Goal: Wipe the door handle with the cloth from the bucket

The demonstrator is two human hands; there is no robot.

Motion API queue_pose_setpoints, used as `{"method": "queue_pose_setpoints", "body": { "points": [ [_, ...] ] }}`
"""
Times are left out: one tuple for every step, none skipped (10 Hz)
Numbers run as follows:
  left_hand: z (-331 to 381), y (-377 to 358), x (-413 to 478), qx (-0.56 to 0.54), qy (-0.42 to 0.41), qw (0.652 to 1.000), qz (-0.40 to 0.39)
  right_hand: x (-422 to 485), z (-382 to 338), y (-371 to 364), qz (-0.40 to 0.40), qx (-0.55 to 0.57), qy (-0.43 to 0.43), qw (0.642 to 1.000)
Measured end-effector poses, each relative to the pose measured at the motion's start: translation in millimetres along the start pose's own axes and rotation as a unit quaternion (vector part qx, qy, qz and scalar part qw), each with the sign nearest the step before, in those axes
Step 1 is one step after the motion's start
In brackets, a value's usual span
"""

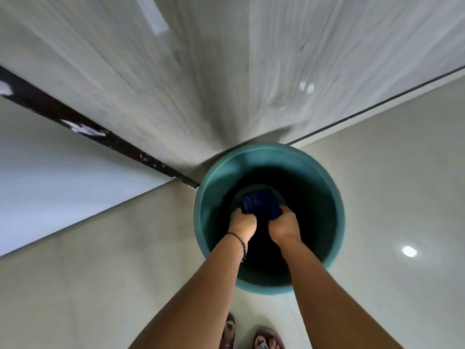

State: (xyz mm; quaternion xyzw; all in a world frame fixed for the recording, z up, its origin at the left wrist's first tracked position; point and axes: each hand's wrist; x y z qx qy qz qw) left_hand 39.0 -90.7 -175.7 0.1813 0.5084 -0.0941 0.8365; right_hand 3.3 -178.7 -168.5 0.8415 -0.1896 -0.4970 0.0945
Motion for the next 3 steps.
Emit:
{"method": "queue_pose_setpoints", "body": {
  "points": [
    [-2, -6, 16, 0.029, 0.005, 0.999, 0.012, 23, 7, -3, -0.008, 0.021, -0.018, 1.0],
    [-1, 0, 6, 0.025, 0.013, 0.999, 0.025, 19, 11, 0, -0.002, 0.033, -0.033, 0.999],
    [8, 14, -37, -0.028, -0.013, 0.999, 0.014, -6, 11, 9, 0.001, 0.037, -0.032, 0.999]
  ]
}}
Point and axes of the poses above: each hand's wrist, its own x-axis towards the middle knuckle, its own y-axis out of the back of the hand, z = x × y, and after that the axes turned 3 degrees about x, right-handed
